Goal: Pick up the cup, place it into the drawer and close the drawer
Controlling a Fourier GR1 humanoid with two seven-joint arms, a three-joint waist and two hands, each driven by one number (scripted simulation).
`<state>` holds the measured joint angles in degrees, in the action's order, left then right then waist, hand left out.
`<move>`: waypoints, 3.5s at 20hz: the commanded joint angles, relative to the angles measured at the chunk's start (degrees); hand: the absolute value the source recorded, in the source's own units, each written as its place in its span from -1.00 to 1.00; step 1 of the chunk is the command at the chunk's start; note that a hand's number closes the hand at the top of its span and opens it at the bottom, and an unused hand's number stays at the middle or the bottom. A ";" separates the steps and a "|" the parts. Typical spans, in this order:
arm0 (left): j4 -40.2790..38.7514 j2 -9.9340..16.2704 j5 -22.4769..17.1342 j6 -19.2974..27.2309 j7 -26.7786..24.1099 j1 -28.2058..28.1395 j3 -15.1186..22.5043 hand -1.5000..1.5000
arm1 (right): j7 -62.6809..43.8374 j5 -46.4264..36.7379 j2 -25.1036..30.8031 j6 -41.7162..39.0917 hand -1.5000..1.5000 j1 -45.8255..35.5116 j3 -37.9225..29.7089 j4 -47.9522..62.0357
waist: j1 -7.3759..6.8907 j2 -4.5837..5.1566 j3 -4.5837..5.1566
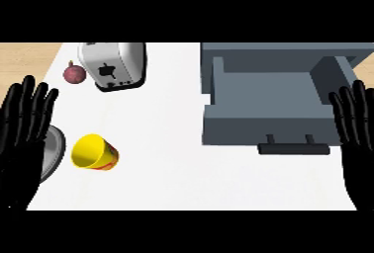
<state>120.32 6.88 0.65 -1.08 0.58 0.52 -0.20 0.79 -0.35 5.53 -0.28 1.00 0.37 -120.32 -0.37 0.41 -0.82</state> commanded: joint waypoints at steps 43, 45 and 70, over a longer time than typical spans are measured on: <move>-15.44 -6.11 7.40 48.44 0.97 -0.22 4.75 -1.00 | -10.35 9.00 0.55 -5.02 -1.00 -7.21 -3.66 1.68 | 0.34 -0.45 0.82; -21.02 -6.87 1.81 48.88 -7.43 -1.49 3.30 -1.00 | -9.13 7.66 -0.42 -4.84 -1.00 -4.77 -1.96 0.71 | 0.46 -0.43 0.85; -42.80 -6.86 -21.21 39.81 -35.06 -5.16 -3.13 -1.00 | -5.36 4.99 -2.79 -5.23 -1.00 -5.28 0.24 3.67 | 0.34 -0.42 0.83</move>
<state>81.00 0.26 -18.22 40.10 -31.24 -6.16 -1.82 -7.74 7.25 4.24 -5.62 -5.86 -1.63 -117.64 -0.04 -0.01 0.02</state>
